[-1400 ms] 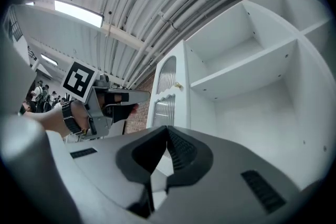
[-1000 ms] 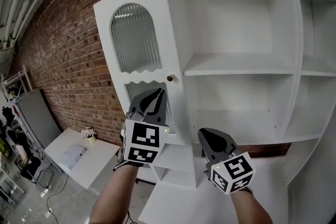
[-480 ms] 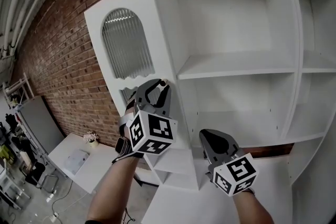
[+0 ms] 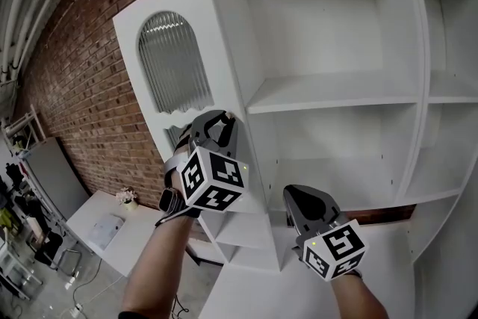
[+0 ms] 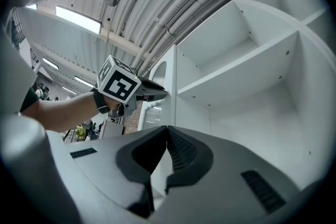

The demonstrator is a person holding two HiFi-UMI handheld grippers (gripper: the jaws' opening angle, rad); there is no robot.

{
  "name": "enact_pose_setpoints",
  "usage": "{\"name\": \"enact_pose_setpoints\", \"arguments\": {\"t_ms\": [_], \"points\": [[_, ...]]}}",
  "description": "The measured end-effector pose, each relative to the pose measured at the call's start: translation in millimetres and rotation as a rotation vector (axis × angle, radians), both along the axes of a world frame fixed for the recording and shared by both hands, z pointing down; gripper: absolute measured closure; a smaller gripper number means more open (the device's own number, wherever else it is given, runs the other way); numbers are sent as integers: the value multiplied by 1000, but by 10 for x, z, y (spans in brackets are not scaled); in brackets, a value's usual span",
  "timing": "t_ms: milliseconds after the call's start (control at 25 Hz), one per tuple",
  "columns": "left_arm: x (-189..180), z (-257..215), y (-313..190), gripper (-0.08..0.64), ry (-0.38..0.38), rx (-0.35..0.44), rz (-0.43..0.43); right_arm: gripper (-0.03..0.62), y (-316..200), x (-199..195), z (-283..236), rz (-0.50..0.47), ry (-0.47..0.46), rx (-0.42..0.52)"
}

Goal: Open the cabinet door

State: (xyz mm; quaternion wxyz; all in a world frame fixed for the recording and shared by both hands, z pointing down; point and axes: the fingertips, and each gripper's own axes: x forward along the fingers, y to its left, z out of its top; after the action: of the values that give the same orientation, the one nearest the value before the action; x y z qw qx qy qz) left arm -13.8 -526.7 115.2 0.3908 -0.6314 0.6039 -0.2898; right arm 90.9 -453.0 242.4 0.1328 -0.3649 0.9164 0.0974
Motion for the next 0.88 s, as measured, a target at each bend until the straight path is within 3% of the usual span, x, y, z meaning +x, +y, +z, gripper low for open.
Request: {"name": "enact_pose_setpoints", "arguments": {"t_ms": [440,880], "points": [[-11,-7,56,482,1,7,14,588,9,53,19,8,-1,-2],[-83,-16,391,483,13,5,83,588,99,-29,49,-9,10,-6]]}}
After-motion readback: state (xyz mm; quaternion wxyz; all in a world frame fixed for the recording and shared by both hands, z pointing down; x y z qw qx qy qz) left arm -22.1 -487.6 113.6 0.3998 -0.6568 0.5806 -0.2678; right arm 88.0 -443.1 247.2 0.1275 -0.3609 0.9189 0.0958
